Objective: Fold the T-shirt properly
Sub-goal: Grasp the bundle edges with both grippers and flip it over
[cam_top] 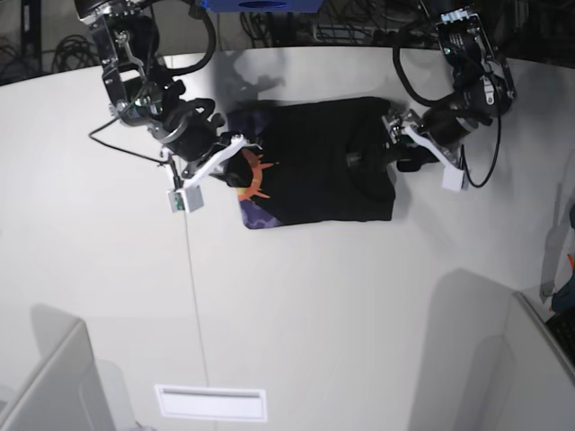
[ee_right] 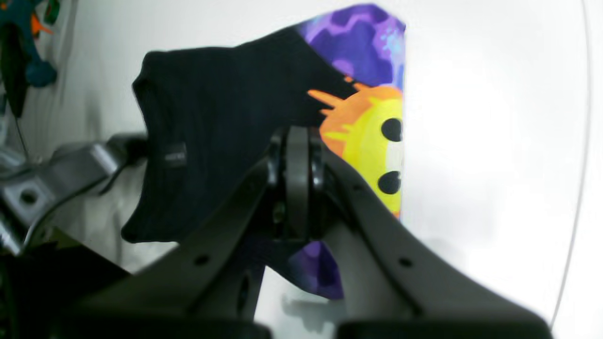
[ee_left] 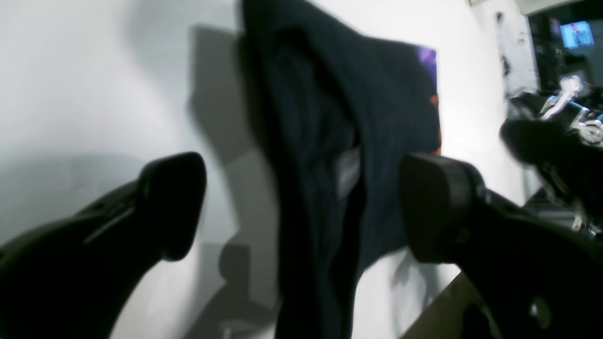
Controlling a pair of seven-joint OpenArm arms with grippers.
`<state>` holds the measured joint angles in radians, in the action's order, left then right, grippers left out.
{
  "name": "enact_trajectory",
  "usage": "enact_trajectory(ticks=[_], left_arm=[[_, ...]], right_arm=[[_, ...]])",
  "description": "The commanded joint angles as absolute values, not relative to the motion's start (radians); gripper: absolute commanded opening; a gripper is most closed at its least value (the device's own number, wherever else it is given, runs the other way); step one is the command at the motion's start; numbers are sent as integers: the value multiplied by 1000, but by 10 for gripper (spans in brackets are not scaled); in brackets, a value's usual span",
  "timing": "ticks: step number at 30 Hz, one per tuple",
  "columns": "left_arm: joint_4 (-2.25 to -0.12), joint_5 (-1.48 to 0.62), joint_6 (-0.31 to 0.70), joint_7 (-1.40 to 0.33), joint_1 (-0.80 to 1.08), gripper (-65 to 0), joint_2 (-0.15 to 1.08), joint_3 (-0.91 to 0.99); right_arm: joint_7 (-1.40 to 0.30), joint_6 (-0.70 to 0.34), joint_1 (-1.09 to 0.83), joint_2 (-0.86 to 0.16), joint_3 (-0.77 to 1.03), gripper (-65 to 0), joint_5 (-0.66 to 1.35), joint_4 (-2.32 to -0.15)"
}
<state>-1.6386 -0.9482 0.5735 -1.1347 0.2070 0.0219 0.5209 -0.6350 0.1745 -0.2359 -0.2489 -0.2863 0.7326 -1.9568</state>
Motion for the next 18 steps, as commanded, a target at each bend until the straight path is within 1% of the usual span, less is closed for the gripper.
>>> enact_trajectory(ticks=[1,4,7,8,9,11,13,15,16,17,18], left_arm=[[-1633,-951,565,-1121,186,-51,27,518],[-1578,-894,495,-1121,143,-51,-2,504],[-1543,-868,476,-1119,125,-54,-5,464],[-1537,-868,476,-1119,124,-71,-1,450],[-1531,-868,475,-1119,122,-100,1,441],[-1504,-868,469,-1119,120,-206,1,420],[-1478,-868,435,-1119,108,-349,2,389],[-1454,-868,403,-1119,96,-525,7,366],[-1448,-868,392,-1119,94,-602,13,360],[-1446,-868,378,-1119,90,-650,18,348],[-1443,-868,363,-1122,77,-650,25,328]], right_arm=[[-615,153,-228,-254,-283,-650,740,-1975],[-615,116,-242,-251,-255,-650,740,-1977],[-615,73,-268,-243,-196,-650,740,-1977],[-615,59,-269,-242,-182,-650,740,-1977],[-615,51,-271,-242,-171,-650,740,-1977],[-615,48,-286,-243,-137,-650,740,-1977],[-615,47,-294,-243,-107,-650,740,-1977],[-615,47,-303,-243,-82,-650,740,-1977],[-615,47,-309,-243,-74,-650,740,-1977],[-615,45,-315,-243,-65,-650,740,-1977],[-615,45,-320,-243,-54,-650,740,-1977]])
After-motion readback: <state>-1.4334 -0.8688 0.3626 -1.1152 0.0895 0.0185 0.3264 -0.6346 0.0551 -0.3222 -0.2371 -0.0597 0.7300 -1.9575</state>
